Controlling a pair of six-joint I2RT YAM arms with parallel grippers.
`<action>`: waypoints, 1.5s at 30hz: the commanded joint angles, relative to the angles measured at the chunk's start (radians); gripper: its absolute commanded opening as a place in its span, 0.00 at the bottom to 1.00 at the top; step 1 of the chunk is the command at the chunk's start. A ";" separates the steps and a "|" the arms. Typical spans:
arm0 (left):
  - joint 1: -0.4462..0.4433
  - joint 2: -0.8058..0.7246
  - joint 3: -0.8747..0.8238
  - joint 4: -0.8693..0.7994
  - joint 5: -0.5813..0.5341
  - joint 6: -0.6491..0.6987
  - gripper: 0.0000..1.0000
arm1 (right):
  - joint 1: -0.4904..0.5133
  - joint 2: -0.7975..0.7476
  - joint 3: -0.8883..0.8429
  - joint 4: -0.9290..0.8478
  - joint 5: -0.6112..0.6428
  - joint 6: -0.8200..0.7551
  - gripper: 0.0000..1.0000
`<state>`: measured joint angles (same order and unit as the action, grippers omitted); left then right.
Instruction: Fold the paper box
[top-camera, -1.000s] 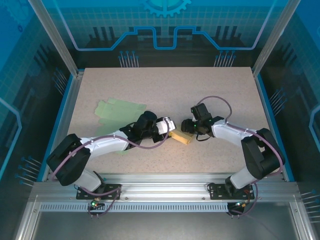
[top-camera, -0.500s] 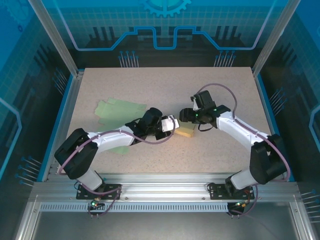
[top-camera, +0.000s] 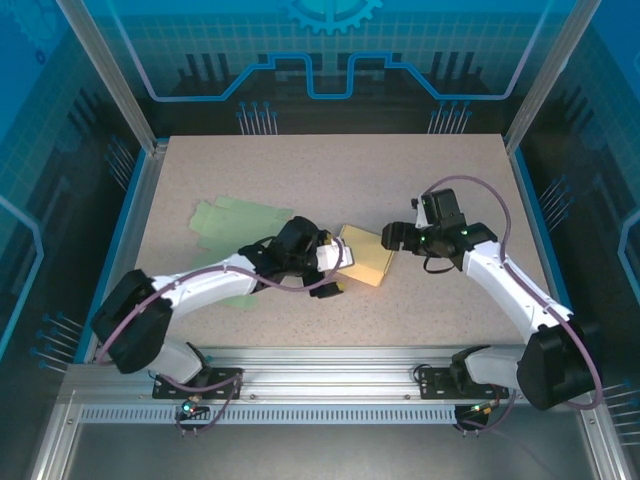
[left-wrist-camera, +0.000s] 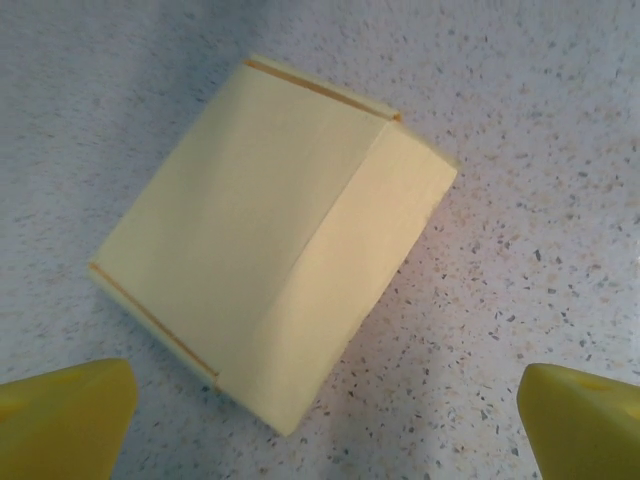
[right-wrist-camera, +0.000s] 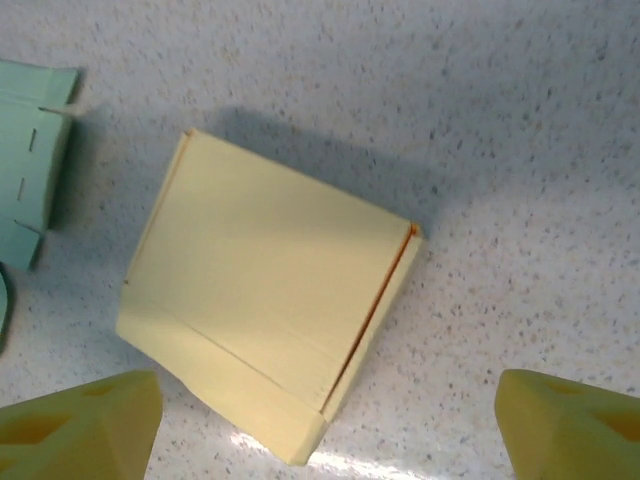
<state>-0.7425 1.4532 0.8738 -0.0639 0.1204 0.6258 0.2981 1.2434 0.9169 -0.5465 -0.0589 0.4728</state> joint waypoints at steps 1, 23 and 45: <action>0.018 -0.051 -0.012 0.015 -0.098 -0.112 0.99 | -0.010 -0.008 -0.019 -0.003 -0.048 -0.069 0.97; 0.133 0.265 0.112 0.116 -0.033 0.051 0.99 | -0.116 0.659 0.508 -0.025 -0.398 -0.242 0.95; 0.085 0.331 0.138 0.084 0.004 0.151 0.99 | -0.037 0.896 0.670 -0.076 -0.540 -0.243 0.80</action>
<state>-0.6510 1.7676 0.9867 0.0307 0.1287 0.7437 0.2481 2.1136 1.5536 -0.5900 -0.5552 0.2344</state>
